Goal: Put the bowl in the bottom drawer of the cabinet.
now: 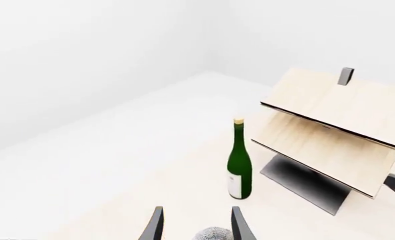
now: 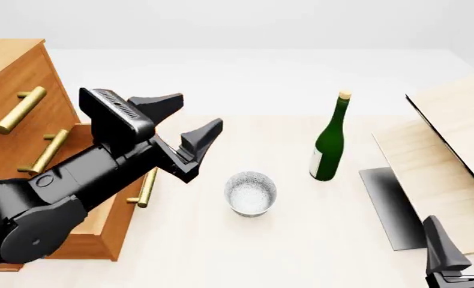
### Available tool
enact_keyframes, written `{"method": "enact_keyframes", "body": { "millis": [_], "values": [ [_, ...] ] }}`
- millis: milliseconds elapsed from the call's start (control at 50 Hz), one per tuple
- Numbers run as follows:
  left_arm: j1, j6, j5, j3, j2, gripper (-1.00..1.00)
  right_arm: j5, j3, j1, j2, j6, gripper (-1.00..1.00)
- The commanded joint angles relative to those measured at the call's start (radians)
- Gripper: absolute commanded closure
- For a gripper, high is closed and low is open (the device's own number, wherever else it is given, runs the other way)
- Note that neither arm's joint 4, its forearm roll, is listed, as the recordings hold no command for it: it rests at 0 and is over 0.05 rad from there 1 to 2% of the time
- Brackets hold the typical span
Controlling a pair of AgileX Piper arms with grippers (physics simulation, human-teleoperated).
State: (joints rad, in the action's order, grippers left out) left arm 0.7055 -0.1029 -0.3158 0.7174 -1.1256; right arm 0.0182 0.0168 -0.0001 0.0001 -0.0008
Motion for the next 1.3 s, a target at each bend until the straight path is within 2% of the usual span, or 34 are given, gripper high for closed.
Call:
{"method": "enact_keyframes", "body": {
  "millis": [20,40,320,800,1180,1300],
  "values": [
    [0.02,0.028,0.077,0.106,-0.074,-1.0,0.0,0.0,0.0,0.0,0.0,-1.0],
    [0.028,0.051,0.094,0.121,-0.078,-1.0,0.0,0.0,0.0,0.0,0.0,-1.0],
    [0.063,0.098,0.202,0.225,-0.176,-1.0,0.0,0.0,0.0,0.0,0.0,-1.0],
    [0.07,0.094,0.462,0.439,-0.367,-1.0,0.0,0.0,0.0,0.0,0.0,-1.0],
    [0.057,0.147,0.51,0.479,-0.437,-1.0,0.0,0.0,0.0,0.0,0.0,-1.0],
    [0.058,0.139,0.506,0.476,-0.453,-1.0,0.0,0.0,0.0,0.0,0.0,-1.0]
  ]
}}
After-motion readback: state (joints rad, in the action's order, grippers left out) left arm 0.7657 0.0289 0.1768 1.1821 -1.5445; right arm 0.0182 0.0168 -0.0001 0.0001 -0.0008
